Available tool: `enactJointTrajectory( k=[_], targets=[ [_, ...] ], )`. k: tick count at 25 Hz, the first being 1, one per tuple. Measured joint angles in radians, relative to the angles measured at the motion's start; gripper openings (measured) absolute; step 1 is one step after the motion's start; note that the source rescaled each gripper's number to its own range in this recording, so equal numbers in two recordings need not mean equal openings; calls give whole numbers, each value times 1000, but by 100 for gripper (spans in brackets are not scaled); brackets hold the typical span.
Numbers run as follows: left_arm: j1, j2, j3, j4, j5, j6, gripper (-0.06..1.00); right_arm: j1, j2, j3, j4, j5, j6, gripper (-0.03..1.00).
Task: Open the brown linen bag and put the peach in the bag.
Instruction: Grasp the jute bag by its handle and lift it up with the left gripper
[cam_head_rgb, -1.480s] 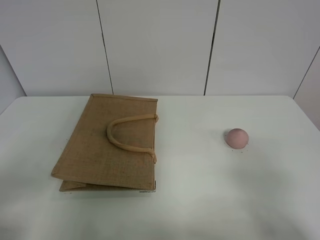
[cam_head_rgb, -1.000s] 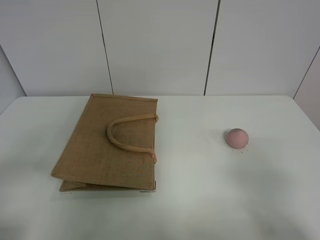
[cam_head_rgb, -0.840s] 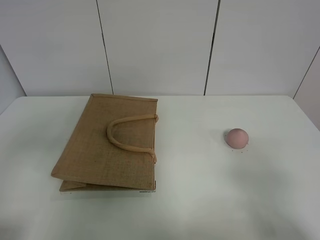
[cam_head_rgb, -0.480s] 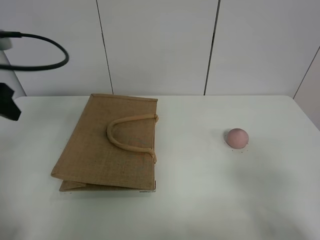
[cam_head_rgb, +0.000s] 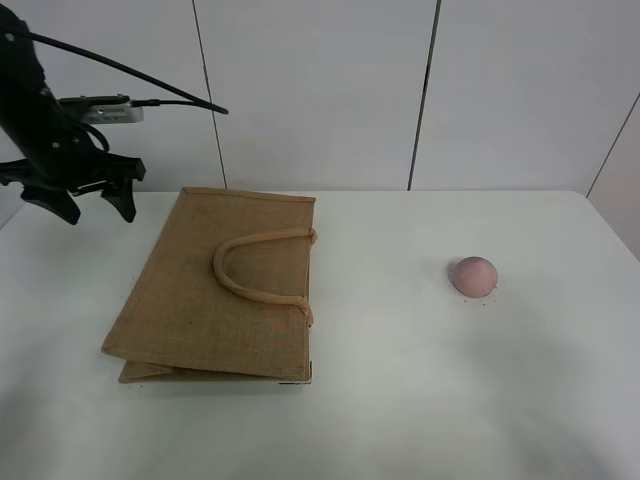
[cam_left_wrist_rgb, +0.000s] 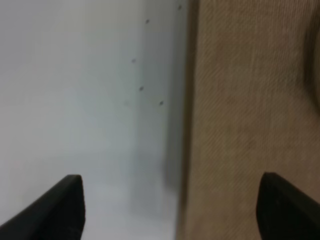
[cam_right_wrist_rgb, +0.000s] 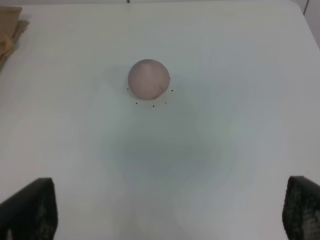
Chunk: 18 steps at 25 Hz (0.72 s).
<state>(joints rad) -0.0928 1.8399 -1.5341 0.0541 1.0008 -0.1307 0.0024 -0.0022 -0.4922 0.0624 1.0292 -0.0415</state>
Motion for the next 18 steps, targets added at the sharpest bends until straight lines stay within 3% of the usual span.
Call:
enactJointTrajectory(
  k=[10, 14, 18],
  targets=[
    [-230, 201, -185, -47, 4, -129, 100, 0, 0, 0, 0, 0, 0, 100],
    [-247, 275, -232, -60, -13, -140, 100, 0, 0, 0, 0, 0, 0, 100],
    [-246, 331, -243, -22, -17, -146, 100, 0, 0, 0, 0, 0, 0, 100]
  ],
)
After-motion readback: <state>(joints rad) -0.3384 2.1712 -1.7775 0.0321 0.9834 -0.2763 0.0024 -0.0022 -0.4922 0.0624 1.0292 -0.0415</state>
